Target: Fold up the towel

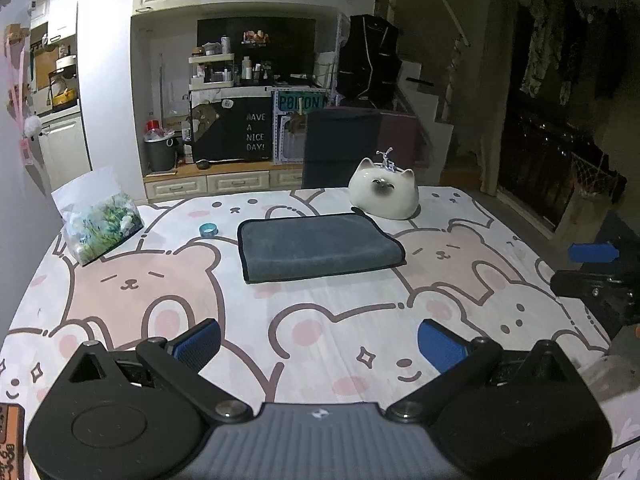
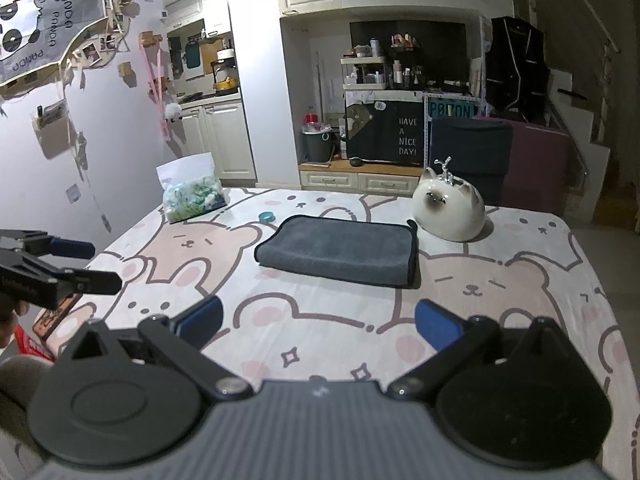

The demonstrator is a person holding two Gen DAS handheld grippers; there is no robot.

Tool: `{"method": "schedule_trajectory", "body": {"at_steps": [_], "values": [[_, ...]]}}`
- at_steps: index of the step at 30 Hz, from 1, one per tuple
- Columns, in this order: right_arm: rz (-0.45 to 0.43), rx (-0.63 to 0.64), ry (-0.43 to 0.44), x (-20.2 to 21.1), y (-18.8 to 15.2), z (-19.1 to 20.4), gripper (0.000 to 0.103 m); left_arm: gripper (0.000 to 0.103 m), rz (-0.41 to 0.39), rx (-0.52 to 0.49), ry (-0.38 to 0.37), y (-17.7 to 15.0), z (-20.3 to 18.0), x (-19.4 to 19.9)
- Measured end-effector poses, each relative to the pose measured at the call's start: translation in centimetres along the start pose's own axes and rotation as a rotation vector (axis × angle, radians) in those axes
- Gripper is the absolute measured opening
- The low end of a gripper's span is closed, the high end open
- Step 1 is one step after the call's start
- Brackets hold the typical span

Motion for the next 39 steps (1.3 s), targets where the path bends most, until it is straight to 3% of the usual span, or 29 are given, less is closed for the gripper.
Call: {"method": "schedule_trajectory", "body": {"at_steps": [13, 39], "values": [[-0.008, -0.006, 0.008, 0.0, -2.2, 0.4, 0.103, 0.103, 0.018, 0.013, -0.017, -2.6, 0.3, -0.4], [-0.019, -0.011, -0.006, -0.3, -2.7, 0.4, 0.103, 0.103, 0.009, 0.006, -0.005, -3.0, 0.2, -0.4]]}}
Point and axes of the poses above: each gripper's, at about its wrist camera, not at the fingertips, and x roughly against the way its jaws point, z to its left, y to its top, the point moved 6 cm from there along -x, roughly the way its jaws point, and after that the axes turned 5 degrees about z, right-handed, at the moved point
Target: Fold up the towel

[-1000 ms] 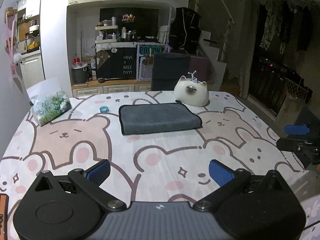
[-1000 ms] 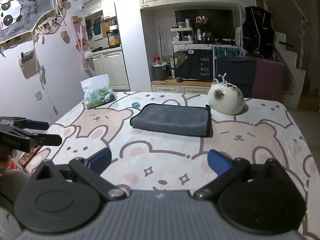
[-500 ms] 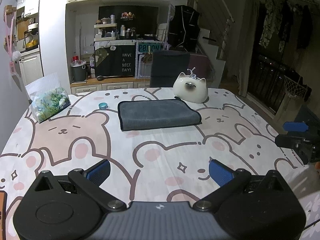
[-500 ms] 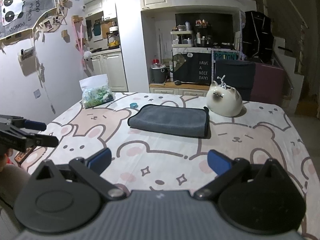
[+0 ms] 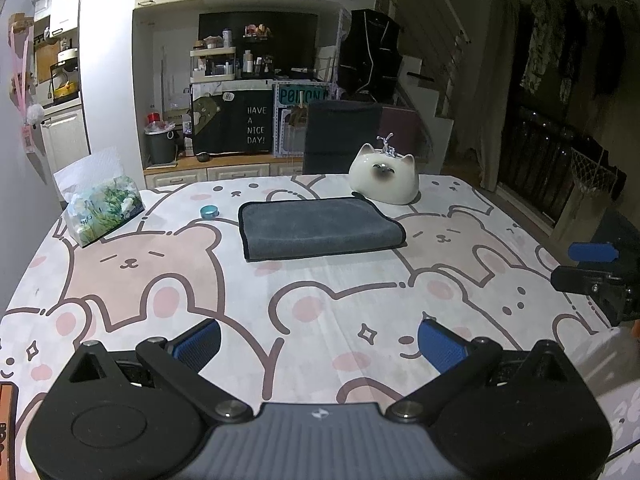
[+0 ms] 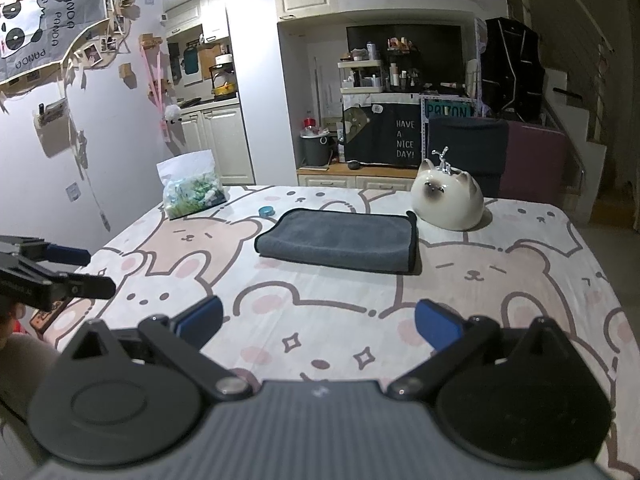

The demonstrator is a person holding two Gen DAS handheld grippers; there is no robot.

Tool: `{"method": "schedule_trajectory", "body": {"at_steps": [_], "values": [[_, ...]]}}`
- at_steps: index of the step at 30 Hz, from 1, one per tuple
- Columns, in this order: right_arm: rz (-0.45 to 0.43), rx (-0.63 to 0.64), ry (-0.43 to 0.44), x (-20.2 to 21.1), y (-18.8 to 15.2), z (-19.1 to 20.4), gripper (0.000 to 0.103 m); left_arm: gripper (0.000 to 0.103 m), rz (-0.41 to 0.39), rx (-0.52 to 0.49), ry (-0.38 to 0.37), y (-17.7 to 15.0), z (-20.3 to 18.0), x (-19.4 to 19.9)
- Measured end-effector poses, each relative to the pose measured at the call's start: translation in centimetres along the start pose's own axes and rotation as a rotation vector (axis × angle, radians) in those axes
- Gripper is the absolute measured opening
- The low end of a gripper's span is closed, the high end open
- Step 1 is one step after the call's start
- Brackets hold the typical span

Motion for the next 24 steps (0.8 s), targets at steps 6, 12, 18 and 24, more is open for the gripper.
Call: {"method": "schedule_trajectory", "body": {"at_steps": [6, 12, 18, 24], "values": [[0.004, -0.004, 0.003, -0.08, -0.16, 0.04, 0.103, 0.103, 0.0, 0.001, -0.001, 0.03, -0.04, -0.03], [0.005, -0.006, 0.003, -0.07, -0.23, 0.03, 0.103, 0.103, 0.0, 0.0, -0.001, 0.04, -0.06, -0.03], [0.004, -0.006, 0.003, -0.07, -0.22, 0.04, 0.103, 0.103, 0.0, 0.0, -0.001, 0.05, -0.06, -0.03], [0.005, -0.007, 0.003, -0.07, -0.22, 0.04, 0.103, 0.103, 0.001, 0.0, 0.0, 0.05, -0.06, -0.03]]}}
Point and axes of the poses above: each gripper's, at about its wrist camera, not at the fingertips, and x roughly against the way its jaws point, z to its left, y to its top, the point moved 6 cm from there along -x, roughly the way its jaws point, and after that the axes turned 5 degrees about z, right-handed, at the moved point
